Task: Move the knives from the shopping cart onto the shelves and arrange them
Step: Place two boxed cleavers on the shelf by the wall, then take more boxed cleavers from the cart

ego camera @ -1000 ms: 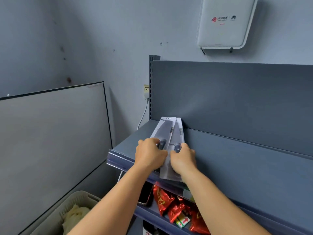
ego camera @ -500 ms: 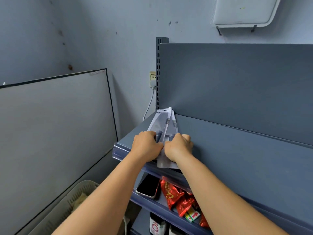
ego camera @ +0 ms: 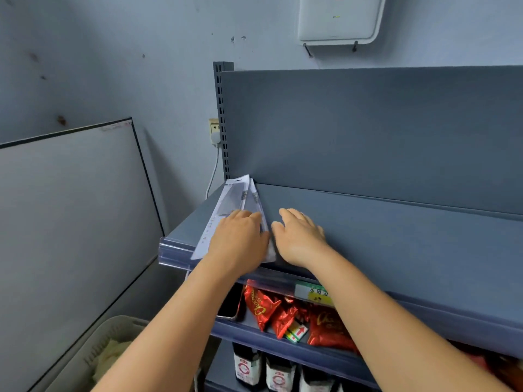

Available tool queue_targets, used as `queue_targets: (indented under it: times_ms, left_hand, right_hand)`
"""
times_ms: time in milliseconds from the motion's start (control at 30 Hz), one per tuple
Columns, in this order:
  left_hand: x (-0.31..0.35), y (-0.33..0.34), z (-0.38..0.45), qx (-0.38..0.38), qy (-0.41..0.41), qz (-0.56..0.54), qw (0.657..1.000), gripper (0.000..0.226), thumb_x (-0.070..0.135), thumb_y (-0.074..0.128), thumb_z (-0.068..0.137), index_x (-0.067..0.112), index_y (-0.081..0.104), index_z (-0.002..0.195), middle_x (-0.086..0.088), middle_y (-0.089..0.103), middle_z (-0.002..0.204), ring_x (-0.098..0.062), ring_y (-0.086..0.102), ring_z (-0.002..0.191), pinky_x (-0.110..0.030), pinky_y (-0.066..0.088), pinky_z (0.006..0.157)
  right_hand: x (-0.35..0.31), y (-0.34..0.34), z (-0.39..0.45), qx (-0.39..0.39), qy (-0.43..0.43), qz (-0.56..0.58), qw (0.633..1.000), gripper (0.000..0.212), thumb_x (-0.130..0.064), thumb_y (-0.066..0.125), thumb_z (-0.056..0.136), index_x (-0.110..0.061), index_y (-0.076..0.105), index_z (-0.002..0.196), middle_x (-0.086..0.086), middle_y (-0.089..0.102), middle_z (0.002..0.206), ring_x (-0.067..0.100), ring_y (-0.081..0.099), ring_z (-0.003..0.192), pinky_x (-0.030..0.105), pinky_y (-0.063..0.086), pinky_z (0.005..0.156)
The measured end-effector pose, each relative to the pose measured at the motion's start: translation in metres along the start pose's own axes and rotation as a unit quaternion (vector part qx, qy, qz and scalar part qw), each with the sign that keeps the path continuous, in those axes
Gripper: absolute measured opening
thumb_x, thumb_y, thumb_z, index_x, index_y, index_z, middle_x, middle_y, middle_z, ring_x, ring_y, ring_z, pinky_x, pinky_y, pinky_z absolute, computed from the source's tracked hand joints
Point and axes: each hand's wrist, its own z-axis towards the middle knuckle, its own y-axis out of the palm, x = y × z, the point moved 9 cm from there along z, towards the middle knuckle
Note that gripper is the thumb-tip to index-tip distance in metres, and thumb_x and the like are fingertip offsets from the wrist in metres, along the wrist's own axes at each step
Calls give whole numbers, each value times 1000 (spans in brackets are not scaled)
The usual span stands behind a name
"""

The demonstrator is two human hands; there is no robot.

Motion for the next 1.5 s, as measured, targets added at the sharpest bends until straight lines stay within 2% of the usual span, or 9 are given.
queue_targets:
  times_ms: [100, 233, 367, 533, 800, 1033, 1200, 1333, 1500]
  left_hand:
    - [43, -4, -14, -4, 46, -7, 999, 38, 34, 45, 96, 11, 55, 124, -4, 56, 127, -22, 47, 120, -33, 35, 100]
    - [103, -2, -44, -27, 88, -38, 995, 42, 38, 43, 97, 15, 50, 131, -1, 52, 132, -20, 44, 124, -32, 37, 100]
    - [172, 12, -77, -57, 144, -72, 985, 42, 38, 44, 97, 18, 45, 134, 4, 49, 136, -18, 44, 125, -29, 38, 98]
    - [275, 42, -124, -82, 234, -88, 965, 48, 38, 44, 96, 21, 40, 141, 4, 47, 139, -18, 43, 127, -28, 33, 104]
    - [441, 114, -242, -181, 340, -80, 919, 48, 42, 42, 98, 27, 39, 143, 1, 30, 153, -18, 23, 142, -32, 18, 115]
    - [593, 160, -363, -253, 427, -93, 863, 44, 38, 45, 95, 22, 46, 136, 1, 45, 140, -19, 38, 132, -31, 29, 106]
    - [679, 180, -447, -294, 491, -110, 812, 44, 38, 48, 94, 20, 49, 135, 0, 50, 133, -23, 45, 126, -34, 37, 102]
    - [728, 194, -515, -334, 549, -122, 757, 50, 40, 43, 97, 23, 39, 143, 4, 41, 146, -17, 37, 134, -30, 30, 110]
    - [785, 214, -583, -368, 627, -107, 678, 54, 39, 37, 100, 25, 24, 150, 5, 26, 155, -11, 21, 143, -25, 14, 116]
  right_hand:
    - [29, -17, -31, 19, 0, -22, 1000, 49, -36, 24, 103, -18, 25, 148, -2, 23, 156, 19, 16, 144, 39, 16, 115]
    - [84, -36, -84, 37, 27, -33, 998, 55, -40, 27, 102, -21, 14, 153, -6, 11, 160, 16, 5, 148, 37, 7, 118]
    - [150, -51, -146, 49, 84, -31, 995, 59, -44, 30, 101, -23, 11, 153, -8, 8, 160, 14, 2, 148, 37, 4, 118]
    - [229, -69, -235, 64, 161, -19, 985, 62, -47, 32, 99, -25, 9, 153, -9, 6, 160, 13, 2, 147, 38, 4, 119]
    - [371, -70, -412, 45, 295, 4, 954, 60, -47, 29, 100, -25, 11, 153, -10, 4, 160, 12, 4, 147, 38, 6, 118]
    - [488, -65, -586, 81, 428, 6, 900, 56, -44, 34, 100, -19, 25, 148, -2, 24, 156, 17, 20, 143, 35, 17, 113]
    - [538, -59, -704, 120, 526, 12, 842, 55, -44, 37, 98, -17, 32, 146, 1, 36, 150, 19, 31, 138, 33, 22, 112]
    - [558, -44, -785, 157, 597, 40, 786, 57, -47, 31, 96, -17, 36, 144, 1, 42, 147, 19, 37, 135, 32, 26, 110]
    - [575, -26, -876, 181, 687, 78, 700, 55, -43, 37, 99, -20, 28, 148, -2, 31, 154, 17, 27, 141, 32, 17, 115]
